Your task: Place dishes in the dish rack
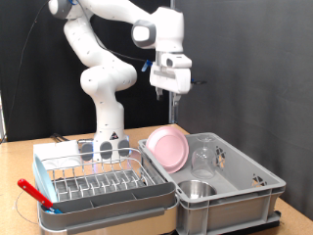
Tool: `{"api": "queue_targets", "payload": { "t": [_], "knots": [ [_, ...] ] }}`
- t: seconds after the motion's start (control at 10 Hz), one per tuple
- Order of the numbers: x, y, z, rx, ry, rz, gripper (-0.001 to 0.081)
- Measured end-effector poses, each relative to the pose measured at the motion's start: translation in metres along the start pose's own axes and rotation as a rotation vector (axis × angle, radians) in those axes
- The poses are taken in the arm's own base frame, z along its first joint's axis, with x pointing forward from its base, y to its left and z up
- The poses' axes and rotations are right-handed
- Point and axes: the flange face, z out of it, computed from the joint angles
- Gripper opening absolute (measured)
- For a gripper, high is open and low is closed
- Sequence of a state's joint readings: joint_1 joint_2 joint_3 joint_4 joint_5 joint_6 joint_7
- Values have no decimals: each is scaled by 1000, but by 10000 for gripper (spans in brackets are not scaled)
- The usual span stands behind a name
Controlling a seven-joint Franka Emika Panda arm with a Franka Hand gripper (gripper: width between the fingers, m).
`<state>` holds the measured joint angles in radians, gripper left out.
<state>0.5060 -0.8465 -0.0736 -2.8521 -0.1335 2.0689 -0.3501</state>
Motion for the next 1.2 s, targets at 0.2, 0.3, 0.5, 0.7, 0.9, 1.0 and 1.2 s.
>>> {"api": "queue_targets", "payload": {
  "t": [0.2, 0.3, 0.5, 0.7, 0.9, 1.0, 1.2],
  "knots": [
    [6, -3, 25, -1, -27, 2, 811],
    [8, -6, 37, -4, -40, -5, 811],
    [10, -10, 59, 1, -71, -14, 811],
    [10, -15, 77, 5, -90, -24, 811],
    [11, -15, 90, -17, -83, -26, 811],
    [12, -14, 95, -27, -79, -22, 811],
    [13, -13, 105, -24, -84, -22, 811]
  ]
}}
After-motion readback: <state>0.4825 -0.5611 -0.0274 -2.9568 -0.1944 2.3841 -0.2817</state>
